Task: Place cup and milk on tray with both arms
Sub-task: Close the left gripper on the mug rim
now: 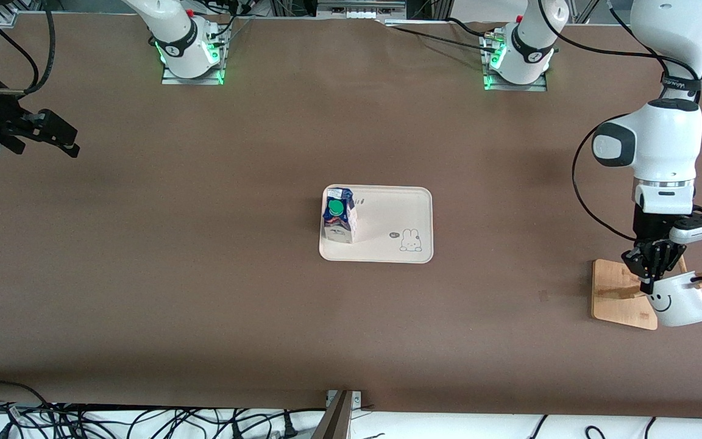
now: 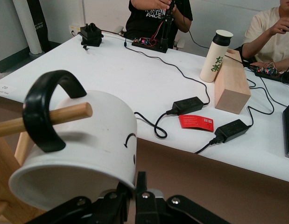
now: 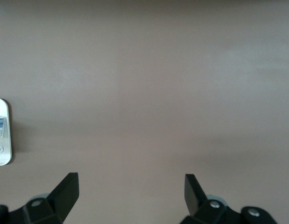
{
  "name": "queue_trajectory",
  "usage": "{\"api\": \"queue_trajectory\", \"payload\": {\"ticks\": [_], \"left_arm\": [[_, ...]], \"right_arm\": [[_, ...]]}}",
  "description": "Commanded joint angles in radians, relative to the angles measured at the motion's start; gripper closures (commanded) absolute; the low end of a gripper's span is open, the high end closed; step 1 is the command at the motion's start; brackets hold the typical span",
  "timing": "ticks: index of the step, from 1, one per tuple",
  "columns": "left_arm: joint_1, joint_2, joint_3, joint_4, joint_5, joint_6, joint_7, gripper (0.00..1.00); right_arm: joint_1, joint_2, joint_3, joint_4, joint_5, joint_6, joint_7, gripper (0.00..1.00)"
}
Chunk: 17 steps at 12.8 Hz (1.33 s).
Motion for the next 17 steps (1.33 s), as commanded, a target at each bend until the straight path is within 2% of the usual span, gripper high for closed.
{"api": "queue_trajectory", "payload": {"ticks": [1, 12, 17], "left_arm": [[-0.018, -0.063, -0.003, -0.05, -0.002, 0.004, -0.006, 1.0], [-0.046, -0.097, -0.022, -0.064, -0.007, 0.0, -0.005, 1.0], [-0.047, -0.121, -0.067, -0.109, -0.008, -0.002, -0.003, 1.0]], "right_arm": [[-0.007, 0.006, 0.006, 0.018, 0.012, -0.005, 0.005, 0.0], [-0.007, 0.006, 0.006, 0.018, 0.012, -0.005, 0.005, 0.0], [-0.006, 0.006, 0.008, 0.018, 0.012, -0.005, 0.005, 0.0]]}}
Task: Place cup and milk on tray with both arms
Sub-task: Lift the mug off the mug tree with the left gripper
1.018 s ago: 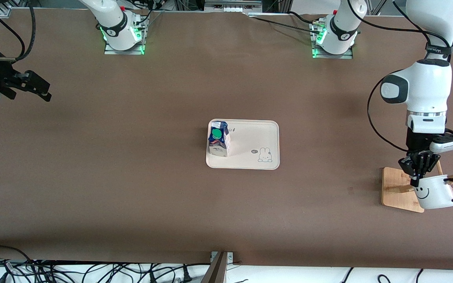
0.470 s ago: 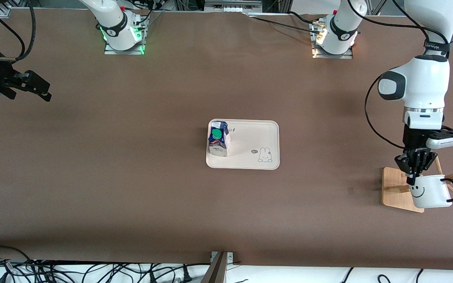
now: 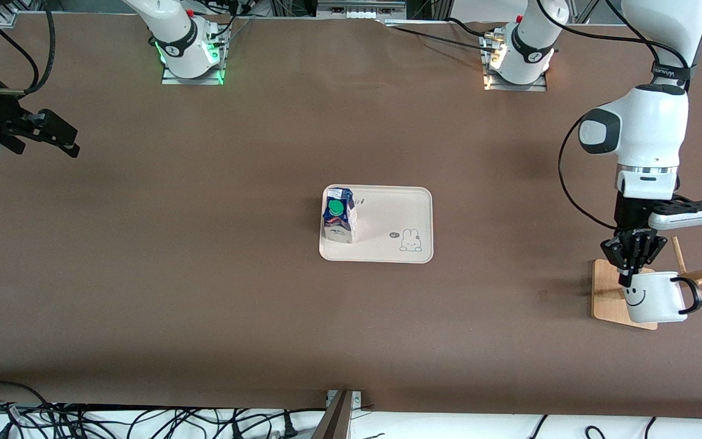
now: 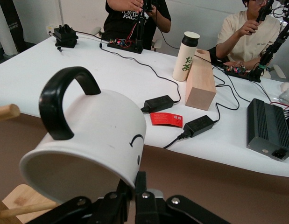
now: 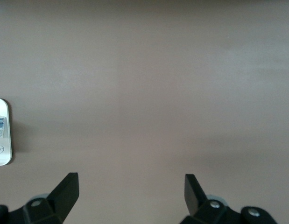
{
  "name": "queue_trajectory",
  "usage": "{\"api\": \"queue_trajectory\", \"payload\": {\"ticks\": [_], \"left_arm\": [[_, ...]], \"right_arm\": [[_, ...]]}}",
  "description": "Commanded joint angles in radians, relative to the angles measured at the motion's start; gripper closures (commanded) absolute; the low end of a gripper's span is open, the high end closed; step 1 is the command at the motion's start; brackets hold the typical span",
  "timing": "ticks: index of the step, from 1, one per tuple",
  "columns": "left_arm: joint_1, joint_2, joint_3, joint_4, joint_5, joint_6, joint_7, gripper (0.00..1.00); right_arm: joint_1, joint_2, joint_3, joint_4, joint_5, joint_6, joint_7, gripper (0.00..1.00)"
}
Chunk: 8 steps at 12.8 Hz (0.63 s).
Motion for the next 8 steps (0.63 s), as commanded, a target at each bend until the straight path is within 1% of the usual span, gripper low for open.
{"api": "queue_trajectory", "payload": {"ticks": [1, 2, 4, 6, 8], "left_arm": [[-0.005, -0.05, -0.033, -0.061, -0.007, -0.003, 0.008, 1.0], [-0.009, -0.052, -0.035, -0.065, 0.0, -0.011, 0.033, 1.0], [-0.013, -0.076, -0.05, -0.07, 0.003, -0.134, 0.142, 1.0], [-0.022, -0.078, -0.056, -0.067, 0.003, -0.213, 0.144, 1.0], [-0.022, -0.089, -0.055, -0.055, 0.007, -0.36, 0.147, 1.0]], "right_arm": [[-0.006, 0.006, 0.007, 0.018, 0.012, -0.005, 0.005, 0.0], [-0.006, 0.006, 0.007, 0.018, 0.012, -0.005, 0.005, 0.0], [-0.006, 0.006, 0.007, 0.018, 0.014, -0.005, 0.005, 0.0], [-0.006, 0.006, 0.007, 0.018, 0.012, -0.005, 0.005, 0.0], [-0.006, 0.006, 0.007, 0.018, 0.014, -0.006, 0.005, 0.0]]}}
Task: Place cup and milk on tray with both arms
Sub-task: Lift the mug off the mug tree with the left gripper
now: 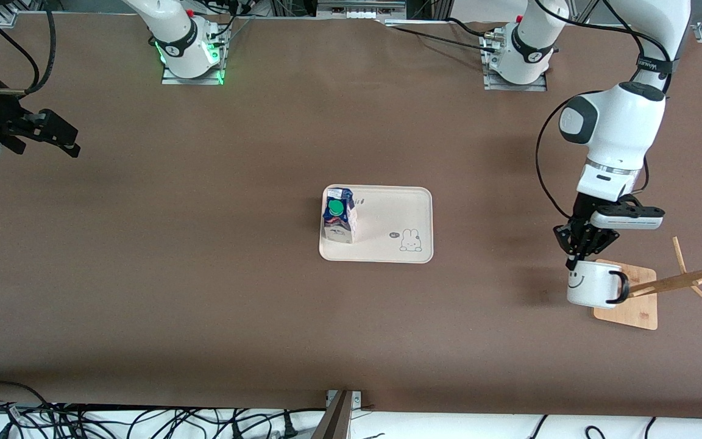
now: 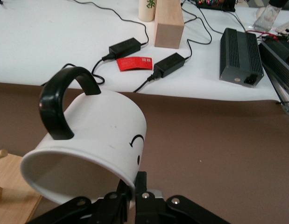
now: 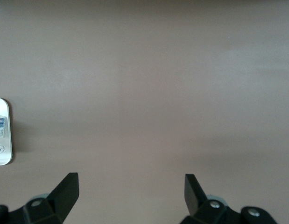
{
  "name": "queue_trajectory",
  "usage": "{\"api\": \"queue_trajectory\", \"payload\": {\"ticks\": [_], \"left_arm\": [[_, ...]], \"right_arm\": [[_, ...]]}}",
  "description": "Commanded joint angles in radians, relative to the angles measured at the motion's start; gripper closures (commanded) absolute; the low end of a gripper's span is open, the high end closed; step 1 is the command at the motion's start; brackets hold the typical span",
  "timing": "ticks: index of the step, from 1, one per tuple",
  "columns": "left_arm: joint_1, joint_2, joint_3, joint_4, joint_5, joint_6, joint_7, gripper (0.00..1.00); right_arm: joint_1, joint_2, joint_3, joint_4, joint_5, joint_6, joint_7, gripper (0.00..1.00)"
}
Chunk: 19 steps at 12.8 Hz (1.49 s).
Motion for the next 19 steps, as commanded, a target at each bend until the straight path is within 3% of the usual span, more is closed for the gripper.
{"api": "queue_trajectory", "payload": {"ticks": [1, 6, 10, 12, 14, 19], "left_arm": [[-0.003, -0.057, 0.003, 0.011, 0.006, -0.191, 0.028, 1.0], [0.008, -0.057, 0.025, 0.201, 0.058, -0.598, 0.025, 1.0], [-0.007, -0.042, 0.014, 0.36, 0.398, -0.989, -0.036, 1.0], [-0.012, -0.04, -0.015, 0.378, 0.399, -1.049, -0.076, 1.0], [-0.036, 0.01, -0.021, 0.432, 0.501, -1.071, -0.018, 1.0], [-0.056, 0.044, -0.036, 0.447, 0.324, -1.235, -0.138, 1.0]], "right_arm": [[-0.006, 0.005, 0.007, 0.018, 0.013, -0.006, 0.005, 0.0], [0.0, 0.005, 0.011, 0.018, 0.013, -0.005, 0.005, 0.0], [0.001, 0.005, 0.011, 0.018, 0.013, -0.006, 0.005, 0.0], [0.0, 0.005, 0.01, 0.018, 0.013, -0.011, 0.005, 0.0], [0.001, 0.005, 0.013, 0.018, 0.013, -0.011, 0.005, 0.0], [0.0, 0.005, 0.01, 0.018, 0.013, -0.011, 0.005, 0.0]]}}
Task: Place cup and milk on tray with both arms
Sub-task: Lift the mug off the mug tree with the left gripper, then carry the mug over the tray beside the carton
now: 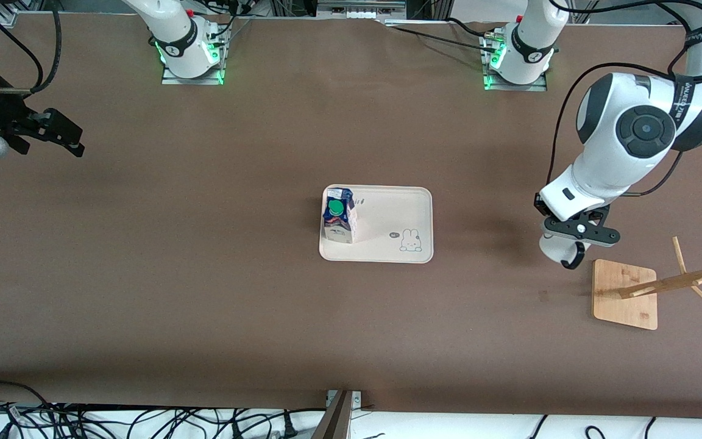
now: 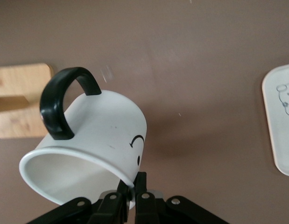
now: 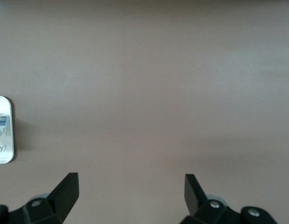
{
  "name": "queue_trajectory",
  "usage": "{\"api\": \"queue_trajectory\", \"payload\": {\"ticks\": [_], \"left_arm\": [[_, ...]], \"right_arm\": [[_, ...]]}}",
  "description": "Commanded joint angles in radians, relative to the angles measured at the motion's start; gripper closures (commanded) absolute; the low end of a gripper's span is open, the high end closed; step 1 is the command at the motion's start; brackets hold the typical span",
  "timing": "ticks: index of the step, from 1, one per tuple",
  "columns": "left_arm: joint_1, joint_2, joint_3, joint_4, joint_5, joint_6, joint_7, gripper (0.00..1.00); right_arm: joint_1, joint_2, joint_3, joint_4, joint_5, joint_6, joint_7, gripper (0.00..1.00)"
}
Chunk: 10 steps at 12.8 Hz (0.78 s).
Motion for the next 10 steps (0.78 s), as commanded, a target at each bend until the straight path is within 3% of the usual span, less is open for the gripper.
{"api": "queue_trajectory", "payload": {"ticks": [1, 6, 10], "left_arm": [[-0.019, 0.043, -0.033, 0.036, -0.053, -0.073, -0.086, 1.0], [-0.082, 0.066, -0.087, 0.07, -0.225, -0.094, -0.1, 1.0], [-0.13, 0.13, -0.107, 0.206, -0.306, -0.166, -0.137, 1.0]], "right_arm": [[-0.003, 0.005, 0.0, 0.018, 0.012, -0.011, 0.005, 0.0], [-0.002, 0.008, 0.002, 0.016, 0.014, -0.009, 0.006, 0.0], [-0.005, 0.008, -0.001, 0.016, 0.017, -0.012, 0.005, 0.0]]}}
